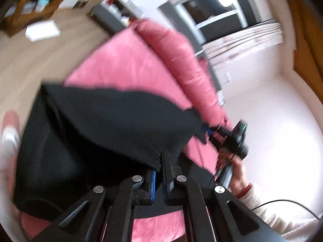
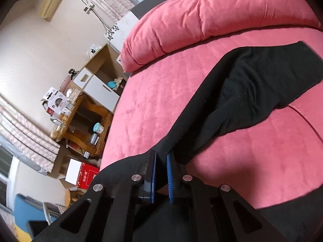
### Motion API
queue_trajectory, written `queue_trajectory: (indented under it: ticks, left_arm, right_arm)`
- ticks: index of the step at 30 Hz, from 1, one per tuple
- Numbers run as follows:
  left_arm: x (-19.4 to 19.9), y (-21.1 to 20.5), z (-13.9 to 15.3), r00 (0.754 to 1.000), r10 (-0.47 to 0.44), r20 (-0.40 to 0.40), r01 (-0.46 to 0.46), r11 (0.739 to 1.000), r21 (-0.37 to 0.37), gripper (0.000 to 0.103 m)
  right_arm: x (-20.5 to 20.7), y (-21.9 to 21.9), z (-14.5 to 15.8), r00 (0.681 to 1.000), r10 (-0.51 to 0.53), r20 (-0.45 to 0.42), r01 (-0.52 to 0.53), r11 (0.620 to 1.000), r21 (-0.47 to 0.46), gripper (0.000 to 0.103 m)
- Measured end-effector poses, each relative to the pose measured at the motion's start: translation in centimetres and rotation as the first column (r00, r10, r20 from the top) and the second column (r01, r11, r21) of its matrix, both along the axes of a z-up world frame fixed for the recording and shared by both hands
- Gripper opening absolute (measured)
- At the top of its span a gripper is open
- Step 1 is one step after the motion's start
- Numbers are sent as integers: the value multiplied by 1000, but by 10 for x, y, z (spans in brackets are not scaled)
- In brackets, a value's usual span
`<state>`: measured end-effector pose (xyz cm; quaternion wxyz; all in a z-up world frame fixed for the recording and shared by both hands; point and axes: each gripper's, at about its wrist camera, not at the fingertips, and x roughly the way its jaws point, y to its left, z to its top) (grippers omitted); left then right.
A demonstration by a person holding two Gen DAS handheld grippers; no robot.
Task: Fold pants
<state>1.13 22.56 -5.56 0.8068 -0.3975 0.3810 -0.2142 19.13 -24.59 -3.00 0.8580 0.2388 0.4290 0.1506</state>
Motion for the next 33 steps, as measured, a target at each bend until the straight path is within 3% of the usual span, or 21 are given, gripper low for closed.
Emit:
queue_trajectory:
  ticks: [5, 9, 12, 16, 19, 22, 26, 27, 28, 29, 31, 33]
  left_arm:
    - [-13, 48, 46, 990, 57, 129, -57, 998, -6, 4]
    - [-26, 63, 52, 987, 46, 151, -63, 992, 113, 4]
    - [-35, 72, 39, 993, 65, 103, -78, 989, 126, 4]
    - [-40, 80, 0, 994, 107, 11, -107, 978, 180, 4]
    - [-41, 78, -29, 991, 117, -62, -102, 972, 212, 4]
    - [-43, 72, -53, 983, 120, -136, -87, 970, 227, 4]
    - [-55, 68, -65, 982, 118, -149, -87, 977, 196, 5]
    - [-58, 69, -66, 982, 122, -146, -95, 979, 179, 9]
    - [-57, 69, -67, 981, 129, -147, -105, 981, 166, 21]
    - [-58, 70, -69, 978, 143, -153, -121, 982, 147, 27]
    - [-61, 73, -71, 973, 161, -167, -147, 985, 91, 31]
    - [-64, 75, -71, 969, 175, -177, -169, 985, 45, 32]
  right_arm:
    - [-49, -11, 16, 998, 22, 58, -25, 998, 50, 9]
    - [-100, -4, 20, 993, 62, 100, -65, 997, 34, 9]
    - [-135, 1, 10, 991, 79, 106, -82, 996, 24, 9]
    - [-168, 12, -17, 991, 110, 74, -111, 994, 0, 9]
    - [-179, 21, -48, 992, 123, 8, -123, 992, -22, 9]
    - [-178, 15, -88, 991, 98, -95, -97, 995, 18, 9]
    - [-179, 5, -108, 987, 87, -134, -76, 994, 79, 10]
    - [-180, 3, -109, 988, 83, -134, -70, 993, 93, 14]
    - [-180, 1, -109, 988, 77, -133, -64, 993, 96, 21]
    - [-181, 0, -108, 990, 74, -124, -62, 994, 94, 24]
    - [-185, -2, -107, 992, 72, -106, -62, 993, 100, 36]
    - [-187, -2, -106, 993, 71, -95, -60, 993, 106, 41]
